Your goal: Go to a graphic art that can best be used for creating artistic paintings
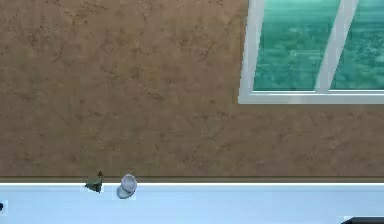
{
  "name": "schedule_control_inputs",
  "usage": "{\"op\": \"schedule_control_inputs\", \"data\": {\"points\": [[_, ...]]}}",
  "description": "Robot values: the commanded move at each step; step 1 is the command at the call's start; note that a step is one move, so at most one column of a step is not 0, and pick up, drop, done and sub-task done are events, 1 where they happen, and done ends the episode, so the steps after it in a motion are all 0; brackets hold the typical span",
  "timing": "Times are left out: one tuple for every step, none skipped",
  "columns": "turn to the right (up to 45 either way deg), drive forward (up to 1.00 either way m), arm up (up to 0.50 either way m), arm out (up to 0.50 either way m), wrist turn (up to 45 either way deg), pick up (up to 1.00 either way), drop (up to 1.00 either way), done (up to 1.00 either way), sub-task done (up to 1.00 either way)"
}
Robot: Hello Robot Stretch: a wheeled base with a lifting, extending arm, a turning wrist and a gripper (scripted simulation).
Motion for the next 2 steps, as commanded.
{"op": "schedule_control_inputs", "data": {"points": [[45.0,0.00,0.00,0.00,0.0,0.00,0.00,0.00,0.00],[45.0,0.00,0.00,0.00,0.0,0.00,0.00,0.00,0.00]]}}
